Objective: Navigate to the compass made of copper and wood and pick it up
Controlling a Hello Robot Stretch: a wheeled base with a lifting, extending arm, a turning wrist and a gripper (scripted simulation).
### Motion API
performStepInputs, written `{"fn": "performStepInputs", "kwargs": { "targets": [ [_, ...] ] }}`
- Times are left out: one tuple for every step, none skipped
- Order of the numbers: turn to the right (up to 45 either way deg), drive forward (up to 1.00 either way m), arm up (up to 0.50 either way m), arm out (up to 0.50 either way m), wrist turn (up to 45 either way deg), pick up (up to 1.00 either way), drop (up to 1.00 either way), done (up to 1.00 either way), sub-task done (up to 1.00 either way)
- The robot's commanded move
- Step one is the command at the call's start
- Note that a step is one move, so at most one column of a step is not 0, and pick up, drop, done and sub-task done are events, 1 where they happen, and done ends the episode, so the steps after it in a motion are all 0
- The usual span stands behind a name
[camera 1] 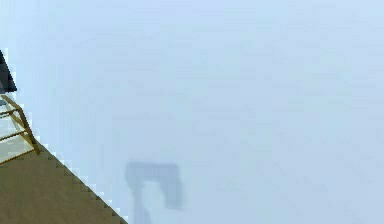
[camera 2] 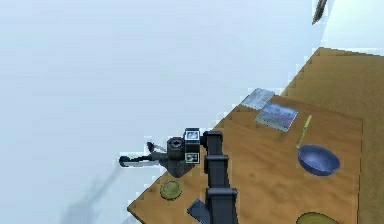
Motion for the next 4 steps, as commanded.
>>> {"fn": "performStepInputs", "kwargs": {
  "targets": [
    [0.0, 0.0, 0.0, 0.0, 30.0, 0.0, 0.0, 0.0, 0.0],
    [0.0, 0.0, -0.3, 0.0, 0.0, 0.0, 0.0, 0.0, 0.0],
    [0.0, 0.0, 0.0, 0.0, 0.0, 1.0, 0.0, 0.0, 0.0],
    [0.0, 0.0, 0.1, 0.0, 0.0, 0.0, 0.0, 0.0, 0.0]
  ]
}}
